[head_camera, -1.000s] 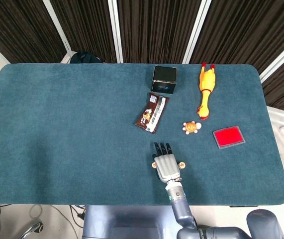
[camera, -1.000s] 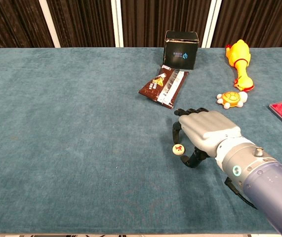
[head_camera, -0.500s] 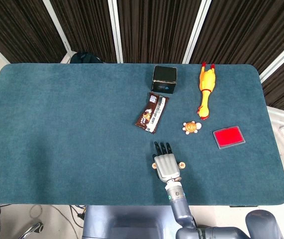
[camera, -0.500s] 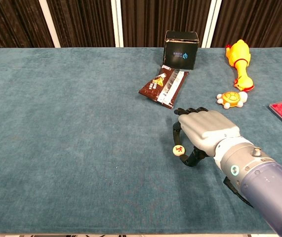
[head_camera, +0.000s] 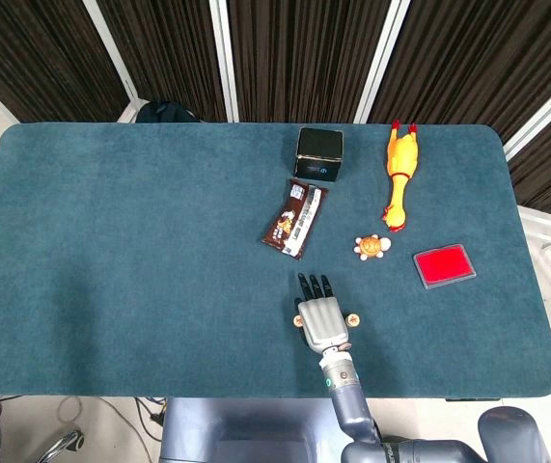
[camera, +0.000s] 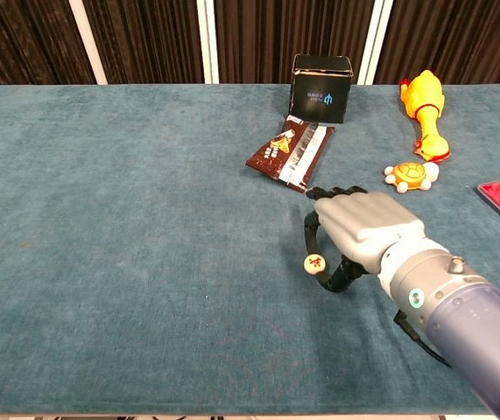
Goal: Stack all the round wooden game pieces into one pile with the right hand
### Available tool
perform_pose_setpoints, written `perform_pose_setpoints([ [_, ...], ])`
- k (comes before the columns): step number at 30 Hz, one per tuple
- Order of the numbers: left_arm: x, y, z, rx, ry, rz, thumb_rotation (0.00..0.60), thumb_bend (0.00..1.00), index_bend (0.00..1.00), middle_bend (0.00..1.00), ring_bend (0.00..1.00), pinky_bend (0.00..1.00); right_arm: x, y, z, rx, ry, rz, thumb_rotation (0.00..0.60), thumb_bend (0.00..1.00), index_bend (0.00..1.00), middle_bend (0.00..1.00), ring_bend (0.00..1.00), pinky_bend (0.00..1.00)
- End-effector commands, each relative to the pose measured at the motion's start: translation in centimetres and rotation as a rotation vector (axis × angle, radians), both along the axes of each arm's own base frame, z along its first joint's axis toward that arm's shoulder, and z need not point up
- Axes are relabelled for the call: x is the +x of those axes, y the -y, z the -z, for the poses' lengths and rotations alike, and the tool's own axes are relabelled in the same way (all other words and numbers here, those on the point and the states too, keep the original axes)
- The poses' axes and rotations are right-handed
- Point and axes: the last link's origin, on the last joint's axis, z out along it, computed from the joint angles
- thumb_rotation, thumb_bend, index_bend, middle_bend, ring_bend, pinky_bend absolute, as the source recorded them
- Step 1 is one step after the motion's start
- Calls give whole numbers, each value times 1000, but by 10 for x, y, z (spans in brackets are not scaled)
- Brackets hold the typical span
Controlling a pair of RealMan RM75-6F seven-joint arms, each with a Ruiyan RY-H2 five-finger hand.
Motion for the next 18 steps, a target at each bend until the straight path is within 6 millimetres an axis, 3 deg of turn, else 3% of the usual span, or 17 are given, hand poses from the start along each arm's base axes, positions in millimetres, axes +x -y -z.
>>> perform_pose_setpoints([
  [1, 0, 0, 0, -1, 0, 0, 600, 187, 132, 0, 0, 39, 1, 3, -9, -9, 10, 1, 600, 422, 512, 0, 0, 0],
  [7, 1, 0, 0, 0, 0, 1, 600, 187, 132, 0, 0, 39, -3, 5, -33, -35, 8, -2, 600, 422, 512, 0, 0, 0],
  [18, 1, 1, 1, -1, -8, 1, 600, 187, 132, 0, 0, 39, -29, -1, -68, -43, -31, 24, 600, 422, 512, 0, 0, 0],
])
